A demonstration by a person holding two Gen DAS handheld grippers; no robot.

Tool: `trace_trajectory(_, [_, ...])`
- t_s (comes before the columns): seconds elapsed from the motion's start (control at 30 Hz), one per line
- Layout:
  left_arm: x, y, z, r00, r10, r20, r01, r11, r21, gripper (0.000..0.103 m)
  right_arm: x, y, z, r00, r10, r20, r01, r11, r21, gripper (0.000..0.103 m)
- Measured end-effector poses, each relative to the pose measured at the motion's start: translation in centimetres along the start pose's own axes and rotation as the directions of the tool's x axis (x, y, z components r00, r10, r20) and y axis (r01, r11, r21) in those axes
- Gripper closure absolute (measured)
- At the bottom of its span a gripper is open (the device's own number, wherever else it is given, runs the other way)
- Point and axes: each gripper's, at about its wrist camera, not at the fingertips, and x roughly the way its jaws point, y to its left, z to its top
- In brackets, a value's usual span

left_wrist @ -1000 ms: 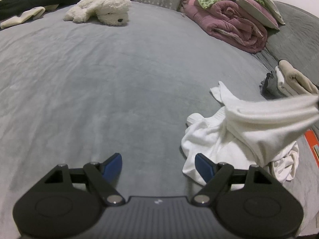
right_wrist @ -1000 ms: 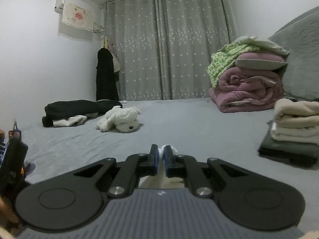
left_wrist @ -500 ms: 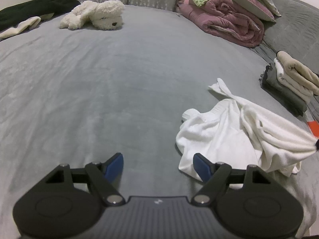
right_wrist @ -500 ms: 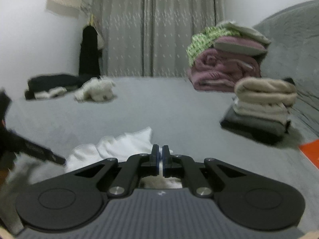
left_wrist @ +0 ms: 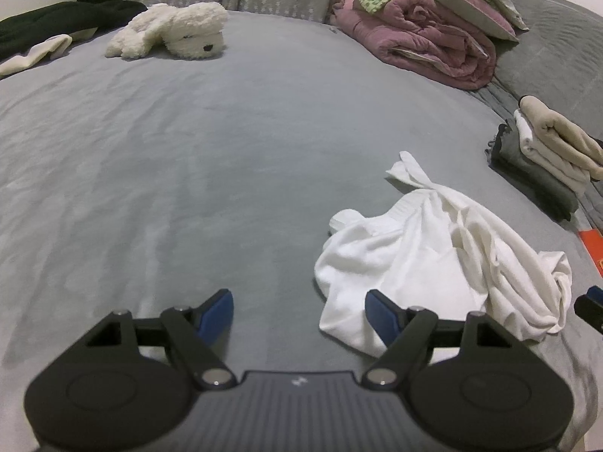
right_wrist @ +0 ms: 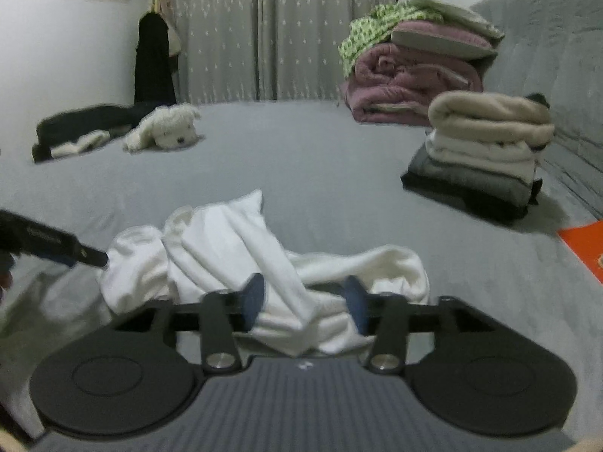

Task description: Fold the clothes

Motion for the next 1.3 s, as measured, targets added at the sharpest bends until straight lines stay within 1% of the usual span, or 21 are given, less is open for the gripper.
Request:
trace_trajectory(0.23, [0.3, -0.7, 0.2, 1.0, -0.01, 0.0, 0.01, 1.0, -0.002, 0.025, 0.8, 1.8, 0.6, 0.999, 0.042, 0.006, -0.042, 0.998, -0.05, 0.05])
trace_trajectory(0.63, [0.6, -1.3, 0.6, 1.0, -0.022, -0.005, 0.022, 1.0, -0.003, 0.025, 3.8, 5.3, 0.8, 0.994, 0.104, -0.043, -0.108, 0.989, -0.097, 0.05])
trace_trajectory(0.7, [0.7, -1.3, 0.6, 1.0, -0.024, -0.006, 0.024, 1.0, -0.002, 0.025, 4.2, 5.7, 0.6, 0.993, 0.102, -0.06, -0.108, 0.988, -0.11, 0.059])
trace_trajectory(0.73, [0.7, -1.4, 0.7, 1.0, -0.024, -0.006, 0.024, 1.0, -0.001, 0.025, 4.4, 5.9, 0.6, 0.993, 0.097, -0.072, -0.105, 0.987, -0.12, 0.074])
trace_trajectory(0.77, [0.7, -1.4, 0.7, 1.0, -0.024, -0.006, 0.024, 1.0, 0.0, 0.025, 4.7, 6.0, 0.4, 0.992, 0.093, -0.083, -0.103, 0.986, -0.129, 0.085])
trace_trajectory(0.8, [0.7, -1.4, 0.7, 1.0, -0.025, -0.006, 0.025, 1.0, 0.0, 0.025, 4.7, 6.0, 0.3, 0.992, 0.09, -0.087, -0.102, 0.985, -0.136, 0.088])
trace_trajectory(0.83, [0.7, -1.5, 0.7, 1.0, -0.026, -0.006, 0.026, 1.0, 0.0, 0.025, 4.7, 6.1, 0.2, 0.992, 0.089, -0.086, -0.101, 0.985, -0.143, 0.095])
trace_trajectory(0.87, [0.7, -1.5, 0.8, 1.0, -0.027, -0.005, 0.027, 1.0, 0.002, 0.025, 4.6, 6.1, 0.2, 0.993, 0.088, -0.082, -0.1, 0.984, -0.15, 0.097])
trace_trajectory(0.97, [0.7, -1.6, 0.8, 1.0, -0.029, -0.003, 0.029, 1.0, 0.004, 0.025, 4.1, 5.9, 0.1, 0.994, 0.088, -0.062, -0.097, 0.983, -0.156, 0.099])
trace_trajectory(1.3, [1.0, -2.2, 0.8, 1.0, -0.027, -0.005, 0.027, 1.0, 0.014, 0.025, 1.2, 3.9, 0.8, 0.993, 0.116, -0.015, -0.117, 0.988, -0.101, 0.099])
